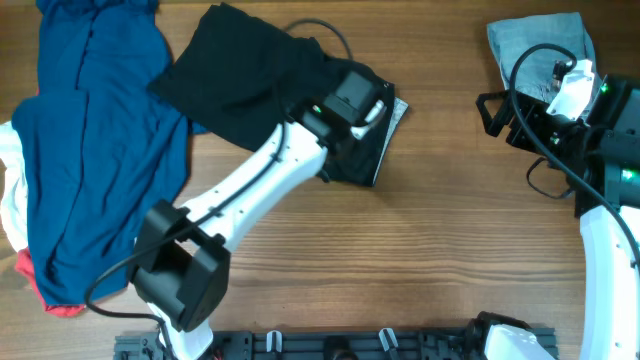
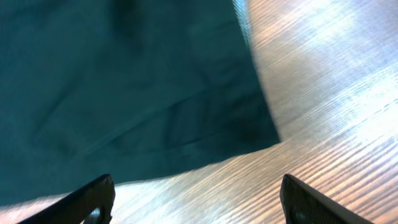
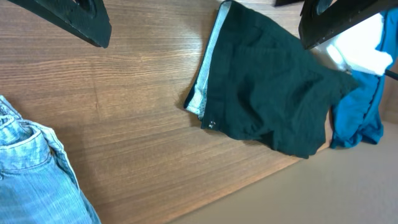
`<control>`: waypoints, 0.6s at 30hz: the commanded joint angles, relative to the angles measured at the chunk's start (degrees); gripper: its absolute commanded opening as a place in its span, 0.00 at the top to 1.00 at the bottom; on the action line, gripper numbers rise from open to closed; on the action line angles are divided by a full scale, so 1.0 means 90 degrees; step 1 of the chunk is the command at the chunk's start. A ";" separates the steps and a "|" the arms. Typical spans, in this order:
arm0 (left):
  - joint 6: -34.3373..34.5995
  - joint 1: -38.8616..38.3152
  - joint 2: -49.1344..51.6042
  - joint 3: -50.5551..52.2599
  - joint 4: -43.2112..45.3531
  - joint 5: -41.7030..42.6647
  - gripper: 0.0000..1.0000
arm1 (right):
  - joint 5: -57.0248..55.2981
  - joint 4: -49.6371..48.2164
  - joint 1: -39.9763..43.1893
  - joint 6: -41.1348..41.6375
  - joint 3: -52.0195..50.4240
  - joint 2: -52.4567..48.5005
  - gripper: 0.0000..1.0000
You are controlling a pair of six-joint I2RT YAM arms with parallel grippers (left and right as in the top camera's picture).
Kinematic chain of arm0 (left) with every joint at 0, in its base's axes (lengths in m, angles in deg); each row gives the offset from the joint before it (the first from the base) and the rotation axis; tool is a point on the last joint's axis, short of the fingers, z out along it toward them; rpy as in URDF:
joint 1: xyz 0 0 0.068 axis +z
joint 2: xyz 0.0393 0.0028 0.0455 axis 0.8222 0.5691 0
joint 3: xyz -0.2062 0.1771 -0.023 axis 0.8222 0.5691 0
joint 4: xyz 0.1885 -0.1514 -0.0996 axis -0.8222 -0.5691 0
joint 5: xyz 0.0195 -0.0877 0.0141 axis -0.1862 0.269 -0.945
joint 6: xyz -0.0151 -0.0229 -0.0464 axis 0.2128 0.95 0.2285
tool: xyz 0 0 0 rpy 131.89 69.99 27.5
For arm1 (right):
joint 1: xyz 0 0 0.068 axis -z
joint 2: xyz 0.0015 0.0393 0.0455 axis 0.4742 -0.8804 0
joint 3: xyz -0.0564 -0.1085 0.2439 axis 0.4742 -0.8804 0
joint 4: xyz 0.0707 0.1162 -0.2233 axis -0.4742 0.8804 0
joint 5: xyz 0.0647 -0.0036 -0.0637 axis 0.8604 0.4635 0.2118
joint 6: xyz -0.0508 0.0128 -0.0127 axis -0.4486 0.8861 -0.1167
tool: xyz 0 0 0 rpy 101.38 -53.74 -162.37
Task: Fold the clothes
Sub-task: 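Grasp the black shorts with the left gripper and drag them rightward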
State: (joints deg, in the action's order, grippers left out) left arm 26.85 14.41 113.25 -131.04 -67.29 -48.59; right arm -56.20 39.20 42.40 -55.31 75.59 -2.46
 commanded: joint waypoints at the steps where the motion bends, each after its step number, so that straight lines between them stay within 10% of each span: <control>1: -0.0903 -0.0542 0.0194 0.0413 0.0576 0.0053 0.14 | -0.0044 -0.0019 0.0027 -0.0090 0.0095 -0.0017 0.02; 18: 0.0017 -0.0925 0.1494 0.0413 0.1069 -0.1479 0.27 | -0.0046 0.0058 0.0027 -0.0260 0.0087 -0.0131 0.02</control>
State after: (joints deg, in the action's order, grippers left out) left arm 24.44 5.97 125.93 -127.47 -58.39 -56.86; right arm -56.20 39.63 42.40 -56.40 75.59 -2.61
